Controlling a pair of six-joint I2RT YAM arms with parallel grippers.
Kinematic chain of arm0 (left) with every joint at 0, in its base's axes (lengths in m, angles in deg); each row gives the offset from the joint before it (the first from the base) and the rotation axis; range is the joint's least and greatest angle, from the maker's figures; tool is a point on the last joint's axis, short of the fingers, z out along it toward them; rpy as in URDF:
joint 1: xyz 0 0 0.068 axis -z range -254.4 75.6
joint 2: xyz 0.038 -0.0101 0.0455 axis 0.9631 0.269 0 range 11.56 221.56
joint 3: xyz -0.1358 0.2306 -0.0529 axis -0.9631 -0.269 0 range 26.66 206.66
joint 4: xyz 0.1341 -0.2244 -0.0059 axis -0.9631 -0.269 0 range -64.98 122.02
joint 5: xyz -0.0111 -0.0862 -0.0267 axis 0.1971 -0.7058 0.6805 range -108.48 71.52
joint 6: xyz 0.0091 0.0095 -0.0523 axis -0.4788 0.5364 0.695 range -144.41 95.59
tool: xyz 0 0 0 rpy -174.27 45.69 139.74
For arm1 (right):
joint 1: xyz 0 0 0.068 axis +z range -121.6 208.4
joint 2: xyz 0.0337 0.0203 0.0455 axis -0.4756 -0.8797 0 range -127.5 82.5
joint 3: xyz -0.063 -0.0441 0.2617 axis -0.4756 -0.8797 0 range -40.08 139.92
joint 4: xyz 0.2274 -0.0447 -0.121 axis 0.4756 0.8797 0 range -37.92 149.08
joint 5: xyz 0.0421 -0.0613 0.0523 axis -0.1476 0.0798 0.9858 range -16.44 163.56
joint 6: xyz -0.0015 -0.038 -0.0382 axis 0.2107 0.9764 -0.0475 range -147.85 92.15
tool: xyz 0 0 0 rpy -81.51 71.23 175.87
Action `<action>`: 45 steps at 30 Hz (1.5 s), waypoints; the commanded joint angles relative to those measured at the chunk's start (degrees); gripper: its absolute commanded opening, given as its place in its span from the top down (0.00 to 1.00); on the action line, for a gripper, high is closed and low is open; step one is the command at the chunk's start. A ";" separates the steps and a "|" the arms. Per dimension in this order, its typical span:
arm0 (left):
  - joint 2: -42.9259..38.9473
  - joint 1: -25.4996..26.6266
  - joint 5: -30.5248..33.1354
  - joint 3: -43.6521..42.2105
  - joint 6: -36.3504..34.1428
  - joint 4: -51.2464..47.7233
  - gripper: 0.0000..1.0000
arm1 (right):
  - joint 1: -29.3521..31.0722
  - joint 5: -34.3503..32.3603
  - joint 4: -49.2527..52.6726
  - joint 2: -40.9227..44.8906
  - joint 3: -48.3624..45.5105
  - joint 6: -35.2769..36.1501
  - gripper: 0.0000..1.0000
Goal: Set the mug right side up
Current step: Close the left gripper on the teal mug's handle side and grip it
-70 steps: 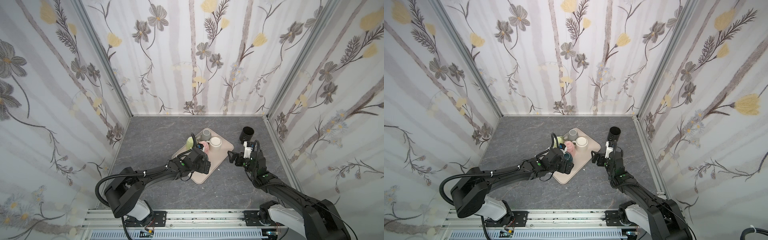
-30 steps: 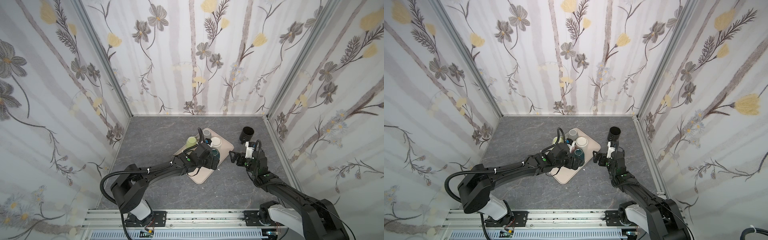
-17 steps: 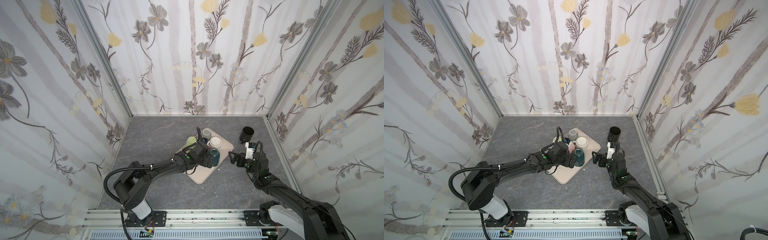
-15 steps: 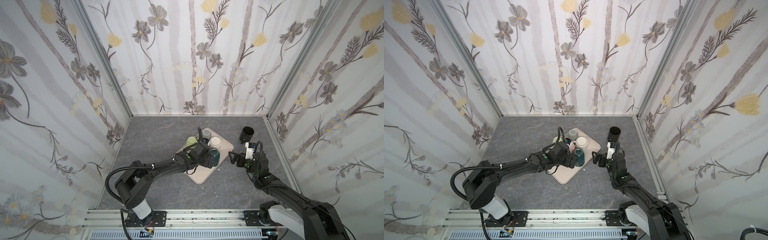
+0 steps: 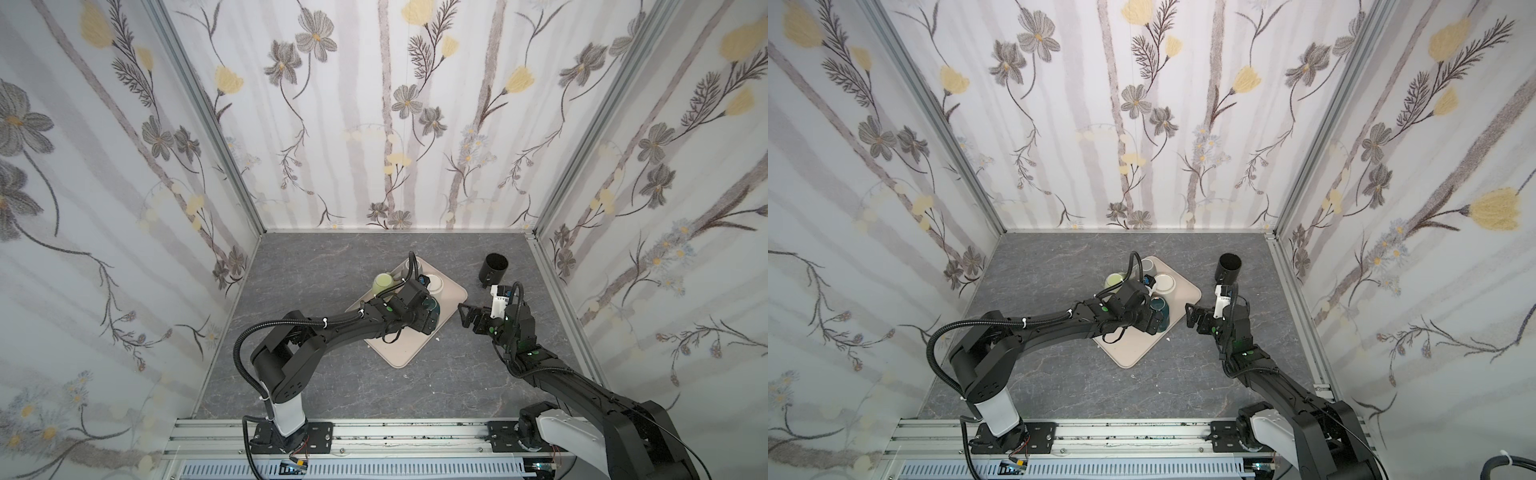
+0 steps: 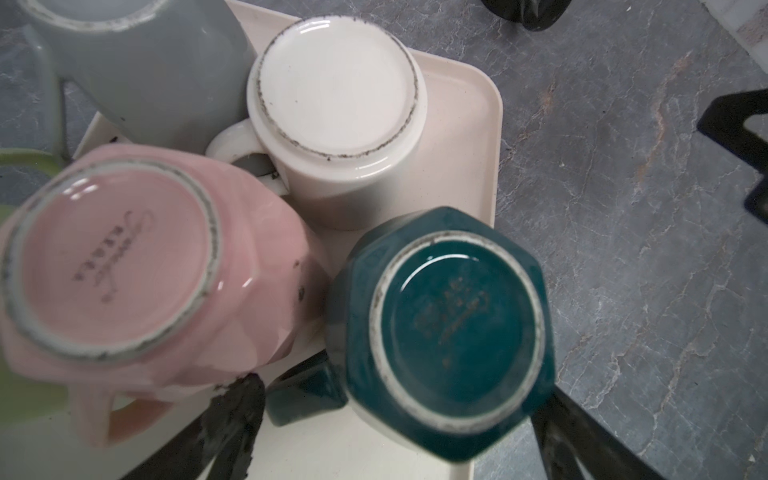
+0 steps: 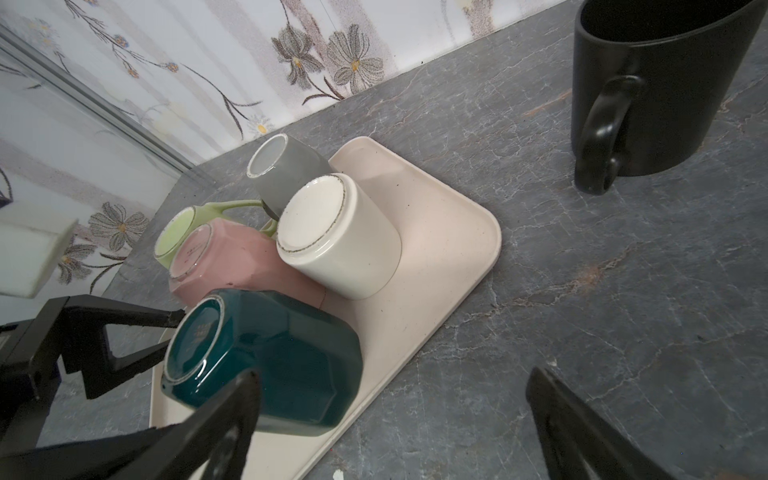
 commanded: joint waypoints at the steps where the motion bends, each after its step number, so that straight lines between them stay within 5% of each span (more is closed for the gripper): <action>1: 1.02 0.24 -1.64 1.30 -0.28 1.60 0.00 | -0.09 -0.51 -1.68 -0.29 0.66 0.32 0.00; 16: -1.59 4.15 -4.90 0.08 3.94 0.21 0.00 | -0.12 -1.03 -1.21 -0.14 0.82 0.35 0.00; 25: -2.73 4.63 1.11 1.45 3.06 -6.22 0.00 | -0.12 -1.16 -1.51 0.12 0.51 0.02 0.00; 39: 1.51 4.52 2.13 6.76 0.16 -12.41 0.33 | -0.12 -2.09 -1.43 2.14 -0.18 0.02 0.00; 45: 4.74 4.59 2.64 10.10 0.39 -15.67 0.35 | -0.12 -2.74 -1.19 3.11 -0.39 -0.02 0.00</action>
